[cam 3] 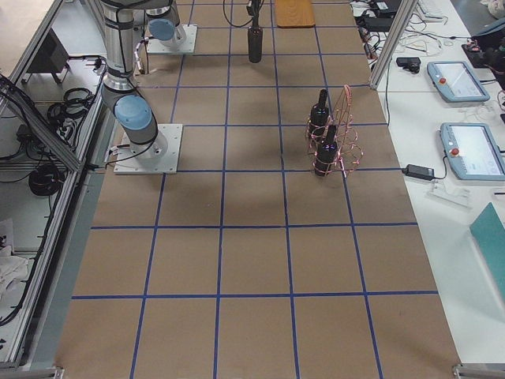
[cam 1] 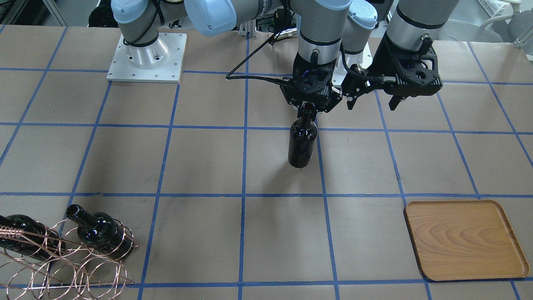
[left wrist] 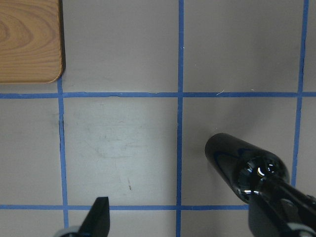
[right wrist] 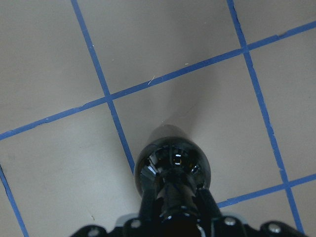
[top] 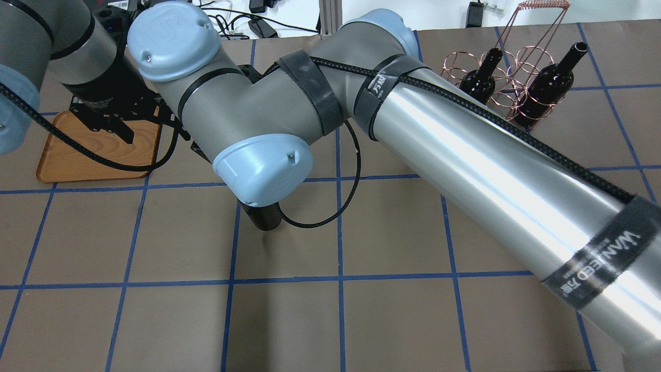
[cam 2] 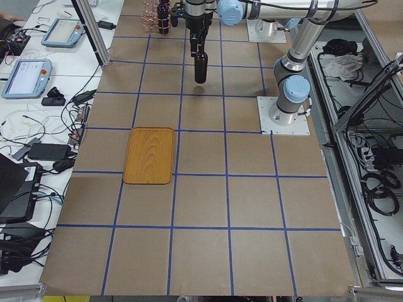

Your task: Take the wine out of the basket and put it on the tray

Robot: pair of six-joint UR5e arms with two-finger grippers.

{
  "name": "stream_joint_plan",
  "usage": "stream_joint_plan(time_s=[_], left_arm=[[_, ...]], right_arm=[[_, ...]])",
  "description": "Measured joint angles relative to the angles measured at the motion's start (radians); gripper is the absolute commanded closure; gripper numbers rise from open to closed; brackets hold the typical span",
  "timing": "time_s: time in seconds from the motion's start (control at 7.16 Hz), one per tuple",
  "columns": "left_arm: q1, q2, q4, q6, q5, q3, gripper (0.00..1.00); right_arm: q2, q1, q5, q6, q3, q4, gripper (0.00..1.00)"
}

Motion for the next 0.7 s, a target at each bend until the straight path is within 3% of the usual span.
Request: stream_joint_plan(time_s=[0.7], left_arm=[[0.000,-0.001,0.007,0.000,0.000,0.000,0.00]], right_arm=[[0.015,0.007,0.000,0.016,0.000,-0.024,0.61]])
